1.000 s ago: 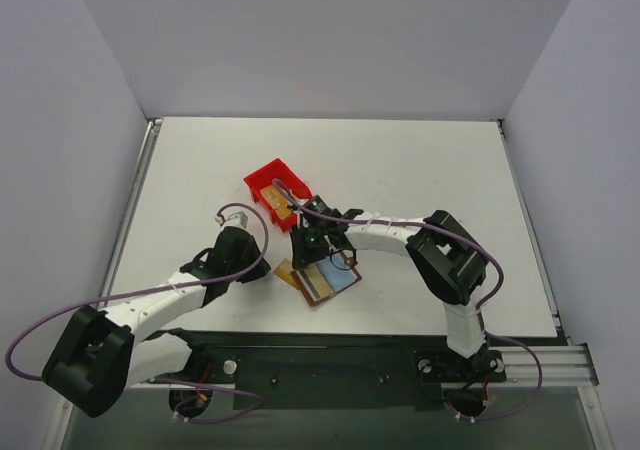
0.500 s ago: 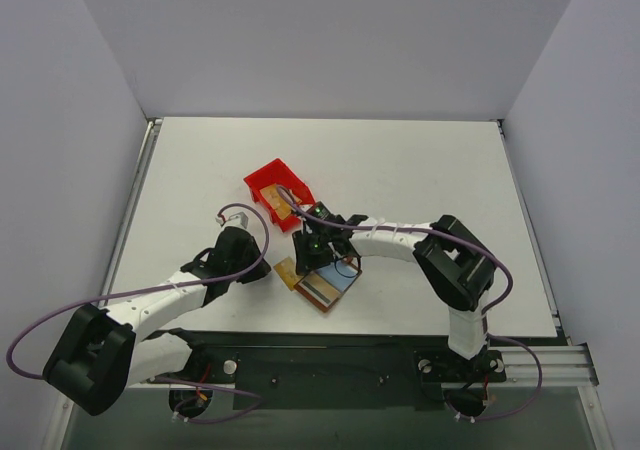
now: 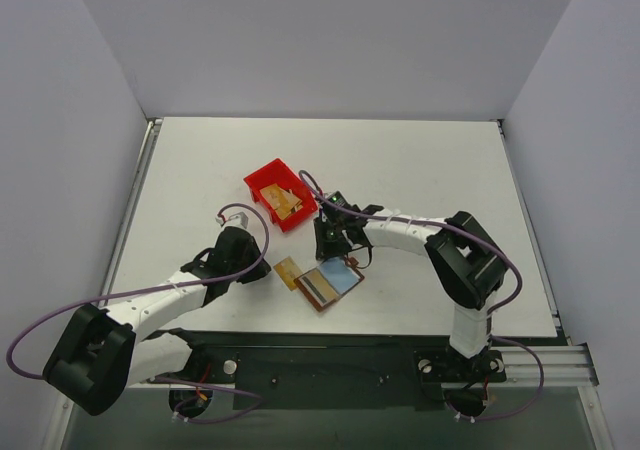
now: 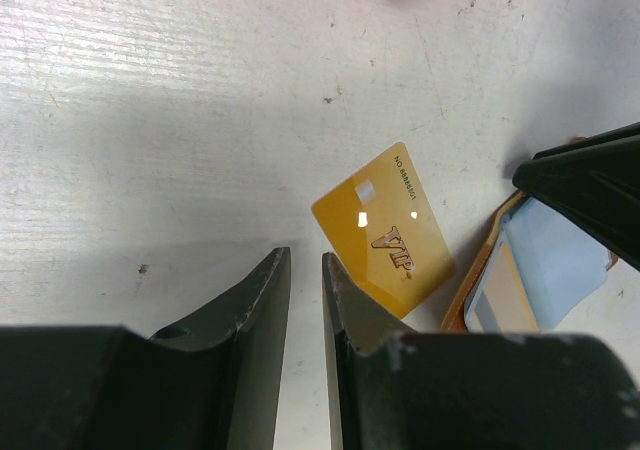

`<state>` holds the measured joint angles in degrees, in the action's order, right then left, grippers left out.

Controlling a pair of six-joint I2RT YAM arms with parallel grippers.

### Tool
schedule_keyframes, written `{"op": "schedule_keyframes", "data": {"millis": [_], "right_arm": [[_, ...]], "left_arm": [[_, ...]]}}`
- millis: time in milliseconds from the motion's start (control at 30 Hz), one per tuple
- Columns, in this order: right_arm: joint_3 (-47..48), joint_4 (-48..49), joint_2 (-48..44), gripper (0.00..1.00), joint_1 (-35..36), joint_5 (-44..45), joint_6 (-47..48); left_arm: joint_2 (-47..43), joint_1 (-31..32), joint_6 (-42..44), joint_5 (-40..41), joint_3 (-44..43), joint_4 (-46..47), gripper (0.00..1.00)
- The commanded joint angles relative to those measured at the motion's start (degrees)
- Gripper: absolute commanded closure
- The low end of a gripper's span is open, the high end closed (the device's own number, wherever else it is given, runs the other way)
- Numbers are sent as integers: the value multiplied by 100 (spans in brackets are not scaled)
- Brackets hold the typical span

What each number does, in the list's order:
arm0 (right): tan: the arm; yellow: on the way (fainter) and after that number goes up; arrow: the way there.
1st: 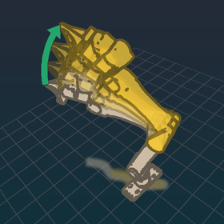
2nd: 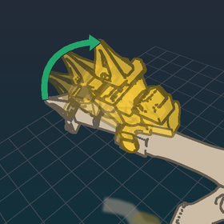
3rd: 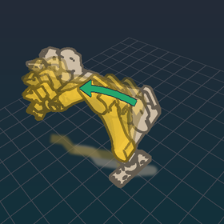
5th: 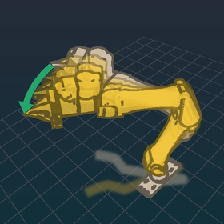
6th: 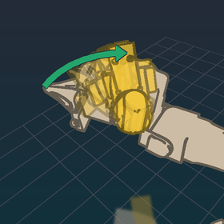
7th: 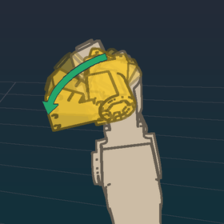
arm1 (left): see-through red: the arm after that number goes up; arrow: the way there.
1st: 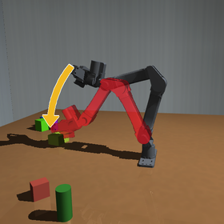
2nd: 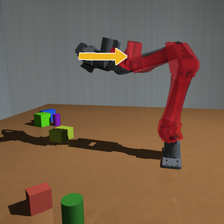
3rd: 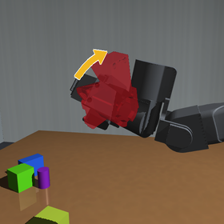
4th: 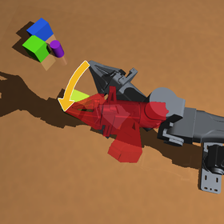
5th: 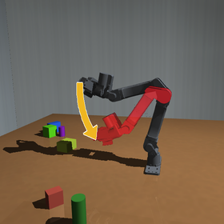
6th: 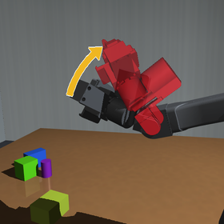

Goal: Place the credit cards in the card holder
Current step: Move the credit card to the corner of the board.

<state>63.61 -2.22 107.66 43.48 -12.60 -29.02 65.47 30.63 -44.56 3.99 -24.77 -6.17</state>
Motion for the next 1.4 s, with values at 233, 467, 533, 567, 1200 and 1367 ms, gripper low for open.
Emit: {"op": "schedule_keyframes", "data": {"millis": [233,467,533,567,1200,1367], "right_arm": [[-797,-1307,-526,79,-50,1172,-69],[-641,-1307,-807,77,-68,1576,-52],[-457,-1281,-895,76,-59,1629,10],[-403,-1246,-956,75,-51,1620,36],[828,-938,-597,76,1092,223,-473],[767,-754,-509,78,1206,-58,-711]], "left_arm": [[80,-31,-1,-91,-71,275,71],[80,-31,17,-109,-89,257,71],[27,-31,8,-74,-63,231,71],[-25,-31,8,-65,-36,222,71],[-289,-31,-53,93,78,90,71],[-316,-31,-71,93,113,99,71]]}}
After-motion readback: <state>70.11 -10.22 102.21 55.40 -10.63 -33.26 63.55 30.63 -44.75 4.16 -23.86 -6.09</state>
